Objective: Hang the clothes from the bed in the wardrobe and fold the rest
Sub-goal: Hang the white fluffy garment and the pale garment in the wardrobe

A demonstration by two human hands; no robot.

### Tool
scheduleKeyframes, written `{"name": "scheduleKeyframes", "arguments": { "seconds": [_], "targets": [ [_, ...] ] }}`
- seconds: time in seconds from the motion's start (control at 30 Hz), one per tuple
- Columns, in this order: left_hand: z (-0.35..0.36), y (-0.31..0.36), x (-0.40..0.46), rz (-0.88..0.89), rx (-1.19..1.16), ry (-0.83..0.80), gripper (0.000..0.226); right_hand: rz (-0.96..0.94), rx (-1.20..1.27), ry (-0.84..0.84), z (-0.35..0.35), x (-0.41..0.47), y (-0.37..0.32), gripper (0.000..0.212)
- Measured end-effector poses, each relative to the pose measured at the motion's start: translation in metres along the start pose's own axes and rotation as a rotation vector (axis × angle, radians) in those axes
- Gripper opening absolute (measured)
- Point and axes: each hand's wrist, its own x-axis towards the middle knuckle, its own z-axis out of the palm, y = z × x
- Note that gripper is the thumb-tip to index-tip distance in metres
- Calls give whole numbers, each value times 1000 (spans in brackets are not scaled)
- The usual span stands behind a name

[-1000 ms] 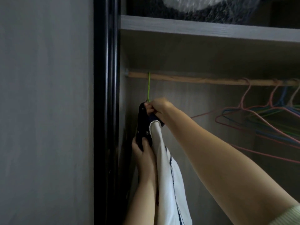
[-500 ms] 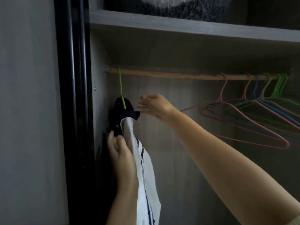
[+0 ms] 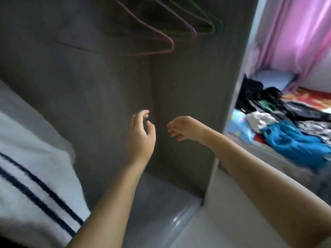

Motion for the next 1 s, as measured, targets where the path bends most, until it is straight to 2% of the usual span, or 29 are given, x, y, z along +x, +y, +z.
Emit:
{"name": "scheduleKeyframes", "arguments": {
  "seconds": [0.1, 0.2, 0.3, 0.4, 0.5, 0.63, 0.73, 0.87, 1.0],
  "targets": [
    [57, -15, -57, -87, 75, -260, 33, 162, -310, 147, -6, -38, 106, 25],
    [98, -16, -117, -110, 177, -534, 30, 306, -438, 241, -6, -92, 196, 26],
    [130, -14, -189, -132, 257, -788, 32, 482, -471, 269, 5, -157, 271, 37],
    [154, -20, -264, -157, 340, -1013, 33, 605, -506, 240, 31, -211, 336, 41],
    [169, -35, -346, -206, 404, -1197, 35, 735, -480, 135, 71, -261, 405, 43],
    [192, -79, -460, -241, 459, -1421, 36, 906, -419, 32, 139, -308, 505, 44],
    [209, -126, -545, -319, 501, -1547, 37, 1000, -364, -34, 198, -331, 584, 44],
    [230, -200, -652, -414, 558, -1635, 38, 1086, -319, -49, 272, -350, 686, 48],
    [256, -276, -751, -584, 618, -1658, 41, 1169, -334, -67, 340, -370, 780, 70]
  ]
}}
